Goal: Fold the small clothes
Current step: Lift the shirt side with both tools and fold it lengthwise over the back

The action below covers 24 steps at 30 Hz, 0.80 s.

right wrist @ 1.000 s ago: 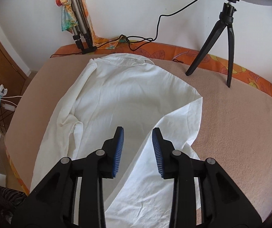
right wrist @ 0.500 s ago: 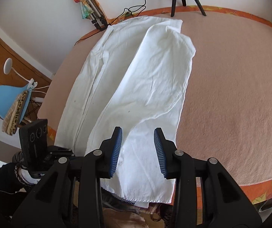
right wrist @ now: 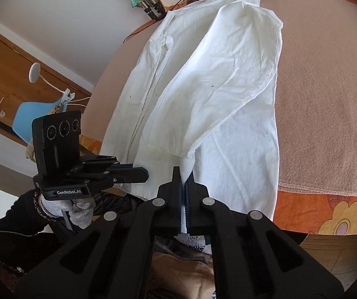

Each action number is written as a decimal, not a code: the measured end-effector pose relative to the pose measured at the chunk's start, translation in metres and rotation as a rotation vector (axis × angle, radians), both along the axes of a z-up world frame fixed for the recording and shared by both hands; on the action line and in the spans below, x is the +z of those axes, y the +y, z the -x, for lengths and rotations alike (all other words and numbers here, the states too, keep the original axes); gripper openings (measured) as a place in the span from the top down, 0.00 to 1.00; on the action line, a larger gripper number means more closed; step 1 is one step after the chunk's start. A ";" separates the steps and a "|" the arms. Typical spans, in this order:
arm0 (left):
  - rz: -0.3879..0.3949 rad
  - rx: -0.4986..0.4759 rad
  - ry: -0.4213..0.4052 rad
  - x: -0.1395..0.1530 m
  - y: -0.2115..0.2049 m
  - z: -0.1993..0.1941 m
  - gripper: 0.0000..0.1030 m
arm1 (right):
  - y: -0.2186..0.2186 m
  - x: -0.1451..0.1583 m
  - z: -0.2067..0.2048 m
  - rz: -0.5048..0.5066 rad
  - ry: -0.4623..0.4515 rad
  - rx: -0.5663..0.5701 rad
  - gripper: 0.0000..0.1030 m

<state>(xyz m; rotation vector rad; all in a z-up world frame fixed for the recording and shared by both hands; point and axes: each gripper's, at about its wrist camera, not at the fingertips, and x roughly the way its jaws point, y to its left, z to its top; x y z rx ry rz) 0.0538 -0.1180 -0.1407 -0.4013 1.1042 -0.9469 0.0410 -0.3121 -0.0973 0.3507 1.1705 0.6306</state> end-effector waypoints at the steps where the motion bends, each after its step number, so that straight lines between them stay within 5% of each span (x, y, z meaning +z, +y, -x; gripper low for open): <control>1: -0.002 -0.007 -0.001 -0.001 -0.002 0.001 0.96 | -0.005 0.004 0.005 -0.005 -0.001 -0.006 0.97; 4: -0.052 -0.023 0.012 -0.012 -0.010 0.003 0.96 | -0.016 -0.005 0.008 -0.011 0.059 -0.043 0.97; 10: -0.128 -0.001 0.022 -0.026 -0.005 0.002 0.97 | -0.014 -0.047 -0.003 0.166 0.167 -0.068 0.95; 15: -0.113 0.000 -0.068 -0.001 -0.005 0.004 0.97 | -0.025 -0.020 -0.002 0.279 0.059 -0.069 0.83; 20: -0.110 -0.046 -0.176 0.024 -0.035 0.003 0.95 | -0.049 0.006 -0.017 0.238 -0.037 -0.153 0.82; 24: -0.180 -0.112 -0.295 0.028 -0.076 0.013 0.83 | -0.062 0.009 -0.049 0.238 -0.106 -0.204 0.82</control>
